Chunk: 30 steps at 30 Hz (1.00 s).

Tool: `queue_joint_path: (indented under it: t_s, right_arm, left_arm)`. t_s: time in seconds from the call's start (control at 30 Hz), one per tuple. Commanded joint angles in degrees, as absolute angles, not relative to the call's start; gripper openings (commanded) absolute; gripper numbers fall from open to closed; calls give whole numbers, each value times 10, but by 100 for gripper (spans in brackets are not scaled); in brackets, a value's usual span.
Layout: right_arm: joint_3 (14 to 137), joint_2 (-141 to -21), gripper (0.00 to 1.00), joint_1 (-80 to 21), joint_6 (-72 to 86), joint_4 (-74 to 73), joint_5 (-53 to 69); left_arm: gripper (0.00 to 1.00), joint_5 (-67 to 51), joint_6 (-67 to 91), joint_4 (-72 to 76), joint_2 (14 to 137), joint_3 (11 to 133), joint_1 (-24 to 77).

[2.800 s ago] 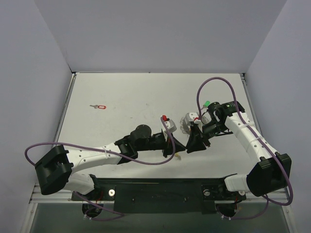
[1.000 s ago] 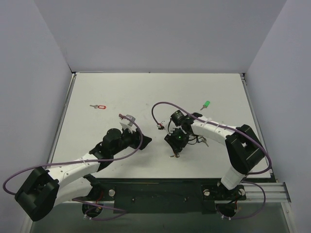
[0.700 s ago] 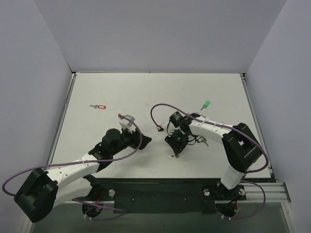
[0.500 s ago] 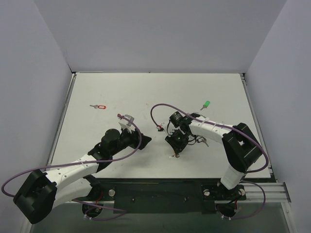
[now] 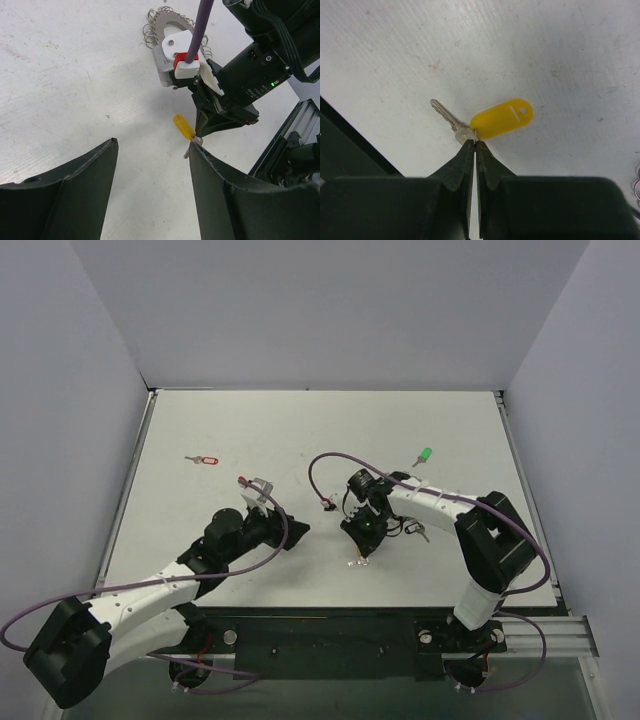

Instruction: Put the keys on the keyring

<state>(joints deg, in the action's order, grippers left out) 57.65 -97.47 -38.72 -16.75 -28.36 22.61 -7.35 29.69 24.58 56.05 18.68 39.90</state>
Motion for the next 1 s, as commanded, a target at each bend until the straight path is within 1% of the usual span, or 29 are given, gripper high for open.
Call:
queue_joint_path:
  t_s: [0.0,0.1,0.13,0.23,0.33,0.43,0.47,0.57,0.63,0.7,0.73,0.97]
  right_arm:
    - [607,-955,0,-389,-217,-346,269]
    - [626,-935,0,-372,-285,-407,335]
    - [629,-919,0,-369,-331,-422,361]
    - [629,-867,0,-367,-440,-489,410]
    - [627,-804,0,-367,-577,-531,433]
    - [656,-793,0,-364,-728,-632,441]
    - [670,-788,0,-364,-756,-668,446]
    - [688,-777,0,-359,-904,-741,475]
    - [693,-773,0,-350,-972,-781,491]
    - [696,-768,0,-344,-1028,-811,503]
    - [696,-768,0,-342,-1040,-826,504]
    - [695,-756,0,-336,-1113,-862,521]
  left_arm:
    - [68,-114,294,299,536,171,396]
    - [64,-175,286,387,533,137,400]
    - [63,-201,284,441,537,127,404]
    - [60,-243,252,508,557,130,440]
    - [59,-271,204,495,571,164,484]
    - [56,-260,152,461,597,197,534]
    - [54,-256,139,460,603,211,549]
    - [49,-240,121,459,626,231,567]
    - [46,-234,119,466,635,242,575]
    - [44,-236,114,474,645,250,588]
    - [42,-236,108,475,649,257,596]
    - [39,-227,98,513,705,265,643]
